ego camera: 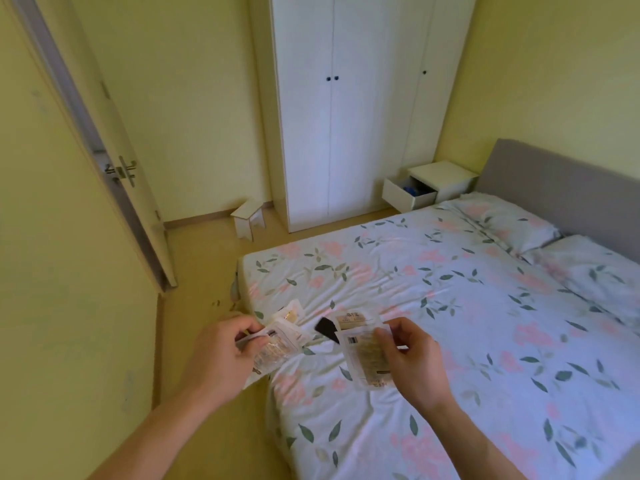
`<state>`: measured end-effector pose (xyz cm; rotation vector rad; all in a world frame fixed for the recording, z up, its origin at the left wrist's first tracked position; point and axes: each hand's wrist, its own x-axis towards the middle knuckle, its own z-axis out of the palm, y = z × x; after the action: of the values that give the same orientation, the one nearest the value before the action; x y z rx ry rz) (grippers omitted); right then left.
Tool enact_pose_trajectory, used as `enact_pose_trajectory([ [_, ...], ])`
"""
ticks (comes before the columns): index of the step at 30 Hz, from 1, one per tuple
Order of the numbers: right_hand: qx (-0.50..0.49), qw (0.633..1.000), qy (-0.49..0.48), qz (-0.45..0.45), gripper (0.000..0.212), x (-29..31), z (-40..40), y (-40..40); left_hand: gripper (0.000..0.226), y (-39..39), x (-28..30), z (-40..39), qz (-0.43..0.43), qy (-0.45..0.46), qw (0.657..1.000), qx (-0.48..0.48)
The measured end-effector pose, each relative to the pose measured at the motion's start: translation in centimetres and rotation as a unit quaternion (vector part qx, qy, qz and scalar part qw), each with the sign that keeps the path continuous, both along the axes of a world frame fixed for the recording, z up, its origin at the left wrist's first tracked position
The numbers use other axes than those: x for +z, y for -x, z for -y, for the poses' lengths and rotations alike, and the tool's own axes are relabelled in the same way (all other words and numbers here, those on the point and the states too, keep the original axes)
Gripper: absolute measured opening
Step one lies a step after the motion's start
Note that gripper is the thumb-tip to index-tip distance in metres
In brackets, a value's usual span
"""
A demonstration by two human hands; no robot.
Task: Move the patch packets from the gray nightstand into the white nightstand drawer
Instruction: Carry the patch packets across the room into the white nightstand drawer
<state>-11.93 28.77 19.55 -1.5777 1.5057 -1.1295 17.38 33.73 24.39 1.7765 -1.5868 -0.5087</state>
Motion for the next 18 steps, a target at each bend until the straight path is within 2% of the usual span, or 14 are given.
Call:
enact_pose_trajectory([
  [7, -0.050, 0.998, -0.005, 0.022, 0.018, -0.3, 7.1, -5.1, 0.025, -5.6, -0.2, 9.3, -0.013, 0.017, 0.999, -0.048],
  [12, -0.056, 0.998, -0.008, 0.043, 0.018, -1.0, 16.3, -10.6, 0.021, -10.4, 0.1, 19.2, 0.012, 0.005, 0.998, -0.054],
  [18, -0.034, 0.998, -0.019, 0.041, 0.019, 1.1, 28.3, -16.6, 0.028, -17.1, 1.4, 30.0, 0.024, 0.007, 0.999, -0.038],
])
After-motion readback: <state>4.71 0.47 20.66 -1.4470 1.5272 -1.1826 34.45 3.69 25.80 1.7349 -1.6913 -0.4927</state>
